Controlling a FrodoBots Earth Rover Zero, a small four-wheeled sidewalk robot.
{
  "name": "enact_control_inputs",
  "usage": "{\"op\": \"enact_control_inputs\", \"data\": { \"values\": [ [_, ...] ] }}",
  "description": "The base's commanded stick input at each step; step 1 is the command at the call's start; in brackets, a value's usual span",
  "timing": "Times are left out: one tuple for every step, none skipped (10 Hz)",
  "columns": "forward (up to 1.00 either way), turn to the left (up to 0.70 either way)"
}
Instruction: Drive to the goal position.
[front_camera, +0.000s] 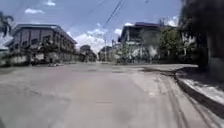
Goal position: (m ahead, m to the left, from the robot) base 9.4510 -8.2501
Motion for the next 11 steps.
{"op": "enact_control_inputs", "data": {
  "values": [
    [1.0,-0.39],
    [1.0,-0.15],
    [1.0,0.01],
    [1.0,0.01],
    [1.0,0.01],
    [1.0,0.01],
    [1.0,0.01],
    [1.0,0.01],
    [1.0,0.01],
    [1.0,0.01],
    [1.0,0.01]
  ]
}}
